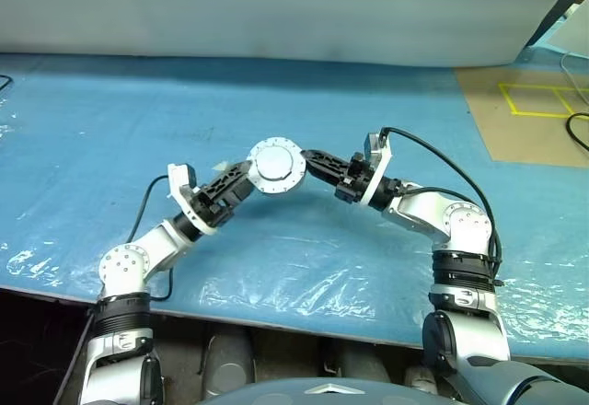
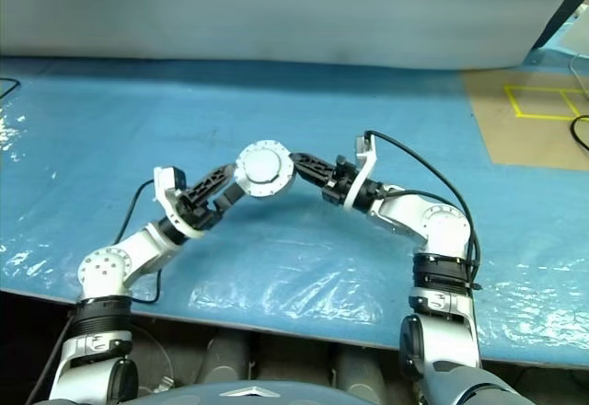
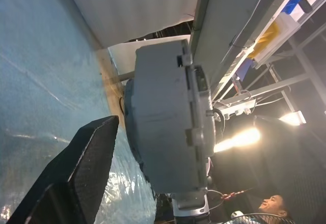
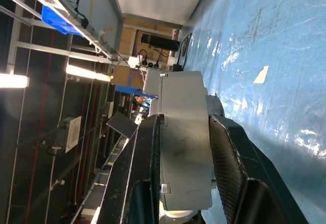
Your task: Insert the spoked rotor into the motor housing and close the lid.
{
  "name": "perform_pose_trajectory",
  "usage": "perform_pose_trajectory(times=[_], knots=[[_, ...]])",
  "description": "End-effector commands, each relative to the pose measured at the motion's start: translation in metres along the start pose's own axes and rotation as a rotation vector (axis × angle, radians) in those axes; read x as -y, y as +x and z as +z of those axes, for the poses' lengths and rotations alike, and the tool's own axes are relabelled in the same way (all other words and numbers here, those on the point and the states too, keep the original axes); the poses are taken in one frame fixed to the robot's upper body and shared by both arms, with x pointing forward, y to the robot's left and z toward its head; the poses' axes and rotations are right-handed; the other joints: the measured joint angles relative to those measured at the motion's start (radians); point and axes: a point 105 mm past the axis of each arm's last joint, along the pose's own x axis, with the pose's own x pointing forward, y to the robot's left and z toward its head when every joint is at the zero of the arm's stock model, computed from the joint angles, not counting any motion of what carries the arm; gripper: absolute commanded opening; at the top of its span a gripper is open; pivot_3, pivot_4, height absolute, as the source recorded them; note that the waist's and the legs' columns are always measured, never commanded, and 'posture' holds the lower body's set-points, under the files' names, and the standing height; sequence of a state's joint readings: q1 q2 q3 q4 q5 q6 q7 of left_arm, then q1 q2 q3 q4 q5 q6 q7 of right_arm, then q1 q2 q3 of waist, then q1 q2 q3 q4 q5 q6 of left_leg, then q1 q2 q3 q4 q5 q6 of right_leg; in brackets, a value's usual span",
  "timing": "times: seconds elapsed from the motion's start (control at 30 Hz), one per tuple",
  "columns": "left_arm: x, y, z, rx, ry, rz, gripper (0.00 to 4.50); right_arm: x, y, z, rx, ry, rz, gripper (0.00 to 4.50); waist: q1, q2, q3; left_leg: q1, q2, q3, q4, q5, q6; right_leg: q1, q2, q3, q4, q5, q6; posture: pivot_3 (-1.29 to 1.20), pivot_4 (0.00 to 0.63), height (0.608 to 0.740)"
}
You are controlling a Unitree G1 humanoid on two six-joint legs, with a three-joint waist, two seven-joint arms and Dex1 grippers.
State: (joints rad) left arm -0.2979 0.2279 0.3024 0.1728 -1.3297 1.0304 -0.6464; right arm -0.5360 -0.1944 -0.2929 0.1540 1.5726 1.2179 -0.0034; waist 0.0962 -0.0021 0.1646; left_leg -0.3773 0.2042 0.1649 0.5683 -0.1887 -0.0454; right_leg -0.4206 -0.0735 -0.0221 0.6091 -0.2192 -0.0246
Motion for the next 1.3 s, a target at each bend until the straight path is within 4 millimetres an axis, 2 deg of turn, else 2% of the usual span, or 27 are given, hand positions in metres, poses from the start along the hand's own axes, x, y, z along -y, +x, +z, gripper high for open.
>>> perform_pose_trajectory(times=[0.03,0.4,0.6,0.7,0.83,0.9,1.0,1.07,1.2,1.3], knots=[[0.002,0.007,0.001,-0.008,0.01,-0.027,4.49,-0.026,-0.001,0.005,0.018,-0.033,0.12,1.15,0.0,0.0,0.0,0.0,0.0,0.0,0.0,0.0,0.0,0.0,0.0,0.0,0.0,0.0,0.0,0.0,0.15,0.74],[0.015,0.042,-0.007,-0.015,-0.022,-0.145,4.49,-0.026,0.0,0.004,0.007,-0.041,0.113,1.15,-0.001,0.0,0.0,-0.003,0.0,-0.003,0.002,0.0,0.0,0.0,0.0,-0.002,0.0,0.0,0.0,0.0,0.15,0.74],[-0.001,0.043,-0.008,0.001,-0.02,-0.054,4.49,-0.025,-0.001,0.004,0.01,-0.045,0.107,1.15,0.0,0.0,0.0,-0.003,0.0,-0.003,0.003,0.0,0.0,0.0,0.0,-0.002,0.0,0.0,0.0,0.0,0.15,0.74],[-0.004,0.041,-0.005,0.021,-0.013,-0.037,3.9,-0.025,-0.002,0.005,0.013,-0.045,0.103,1.15,0.0,0.0,0.0,-0.003,0.0,-0.003,0.003,0.0,0.0,0.0,0.0,-0.002,0.0,0.0,0.0,0.0,0.15,0.74],[-0.008,0.046,-0.009,0.004,0.013,0.0,2.67,-0.024,-0.002,0.005,0.017,-0.043,0.103,1.15,0.0,0.0,0.0,-0.004,0.0,-0.004,0.003,0.0,0.0,0.0,0.0,-0.002,0.0,0.0,0.0,0.0,0.15,0.74],[-0.008,0.049,-0.01,-0.005,0.052,0.002,2.67,-0.024,-0.001,0.004,0.017,-0.041,0.103,1.15,0.0,0.0,0.0,-0.004,0.0,-0.004,0.003,0.0,0.0,0.0,0.0,-0.003,0.0,0.0,0.0,0.0,0.15,0.74],[0.006,0.052,-0.01,0.007,0.039,-0.083,2.5,-0.023,-0.001,0.004,0.017,-0.039,0.104,1.15,0.0,0.0,0.0,-0.004,0.0,-0.004,0.003,0.0,0.0,0.0,0.0,-0.003,0.0,0.0,0.0,0.0,0.15,0.74],[0.0,0.056,-0.011,-0.002,0.061,-0.032,2.5,-0.023,-0.001,0.003,0.015,-0.037,0.105,1.15,0.0,0.0,0.0,-0.004,0.0,-0.004,0.003,0.0,0.0,0.0,0.0,-0.003,0.0,0.0,0.0,0.0,0.15,0.74],[0.009,0.056,-0.009,0.011,0.038,-0.092,2.5,-0.022,-0.001,0.003,0.014,-0.034,0.101,1.15,0.0,0.0,0.0,-0.004,0.0,-0.004,0.003,0.0,0.0,0.0,0.0,-0.003,0.0,0.0,0.0,0.0,0.15,0.74],[0.008,0.058,-0.009,0.004,0.041,-0.064,2.5,-0.023,0.0,0.002,0.011,-0.062,0.096,1.15,0.0,0.0,0.0,-0.004,0.0,-0.005,0.003,0.0,0.0,0.0,0.0,-0.003,0.0,0.0,0.0,0.0,0.15,0.74]])
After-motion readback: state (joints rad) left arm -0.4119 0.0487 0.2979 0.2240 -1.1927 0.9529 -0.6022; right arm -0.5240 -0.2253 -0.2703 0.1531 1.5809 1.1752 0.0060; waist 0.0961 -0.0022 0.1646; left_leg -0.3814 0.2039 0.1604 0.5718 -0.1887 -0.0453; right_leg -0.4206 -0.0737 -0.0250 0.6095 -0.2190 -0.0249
